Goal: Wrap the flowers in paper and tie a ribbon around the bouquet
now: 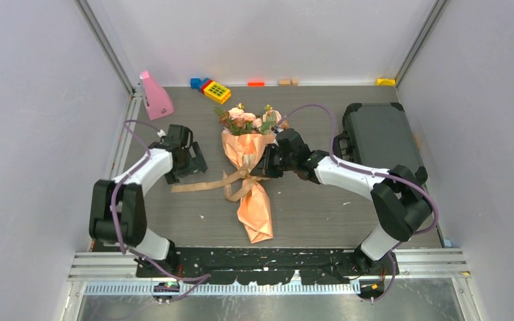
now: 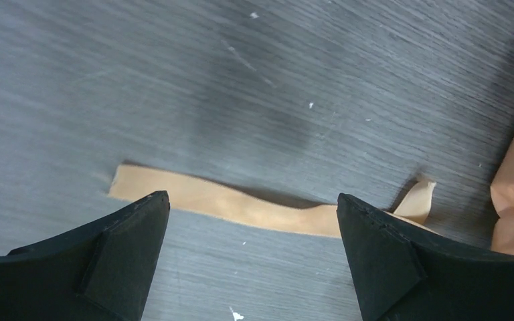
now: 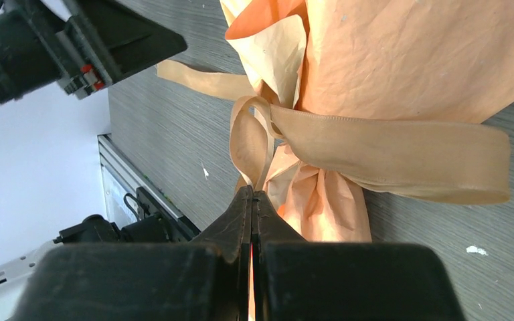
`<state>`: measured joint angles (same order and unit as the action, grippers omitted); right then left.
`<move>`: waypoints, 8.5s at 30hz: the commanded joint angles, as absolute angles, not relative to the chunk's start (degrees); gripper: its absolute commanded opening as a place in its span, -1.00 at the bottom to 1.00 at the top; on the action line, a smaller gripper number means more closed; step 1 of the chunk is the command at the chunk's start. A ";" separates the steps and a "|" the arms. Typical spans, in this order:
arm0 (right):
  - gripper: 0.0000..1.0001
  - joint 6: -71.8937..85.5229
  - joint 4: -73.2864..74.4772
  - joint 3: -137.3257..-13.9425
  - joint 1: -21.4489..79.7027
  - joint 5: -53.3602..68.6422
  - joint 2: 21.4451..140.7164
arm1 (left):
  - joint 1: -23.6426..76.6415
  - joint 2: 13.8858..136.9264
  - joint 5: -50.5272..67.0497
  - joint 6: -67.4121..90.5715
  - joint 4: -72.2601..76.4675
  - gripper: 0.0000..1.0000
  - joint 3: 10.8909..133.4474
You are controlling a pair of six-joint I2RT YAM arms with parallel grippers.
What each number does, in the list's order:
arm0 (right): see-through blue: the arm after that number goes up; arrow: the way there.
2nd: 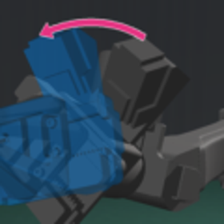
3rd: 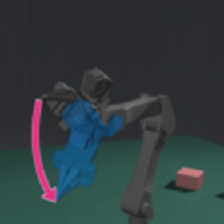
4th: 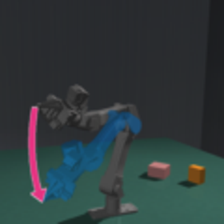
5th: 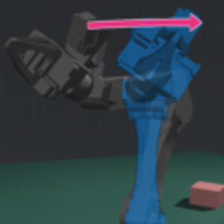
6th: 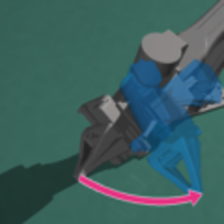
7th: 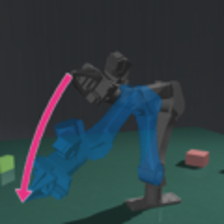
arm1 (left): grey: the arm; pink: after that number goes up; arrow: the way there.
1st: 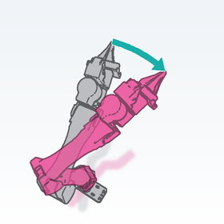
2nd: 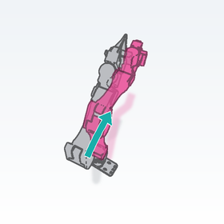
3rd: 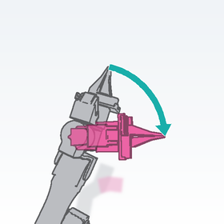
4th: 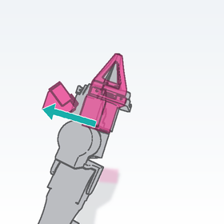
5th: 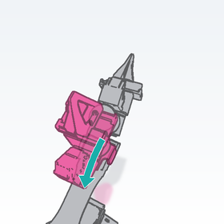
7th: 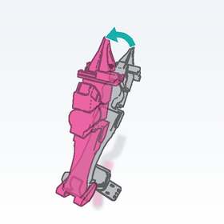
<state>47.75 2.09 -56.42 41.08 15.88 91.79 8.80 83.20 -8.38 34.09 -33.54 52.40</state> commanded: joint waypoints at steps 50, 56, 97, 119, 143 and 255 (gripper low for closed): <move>-0.99 45.20 2.19 -59.99 40.80 17.53 93.77 | 40.42 93.11 -15.42 45.79 -41.54 -0.85 43.92; -0.98 43.76 5.19 -61.52 40.94 14.26 92.94 | 40.61 86.22 -17.23 47.42 -45.75 -1.00 45.28; -0.98 41.50 12.01 -79.74 42.79 6.10 100.00 | 55.94 58.97 15.74 37.68 -14.82 -1.00 50.80; -0.99 30.29 15.40 -78.34 37.62 21.36 98.28 | 65.78 84.99 -1.99 36.81 6.02 -0.99 53.33; -0.97 25.73 15.57 -68.60 38.13 37.31 90.57 | 62.43 49.17 -29.85 40.34 -24.96 0.99 44.56; -0.98 10.82 -6.43 -48.85 35.15 33.90 92.43 | 32.52 68.60 22.40 38.38 -17.67 -0.29 36.13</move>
<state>0.91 1.45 -50.46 35.09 44.60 97.80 32.71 70.15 22.48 39.75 -16.27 35.11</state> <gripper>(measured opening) 0.022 0.353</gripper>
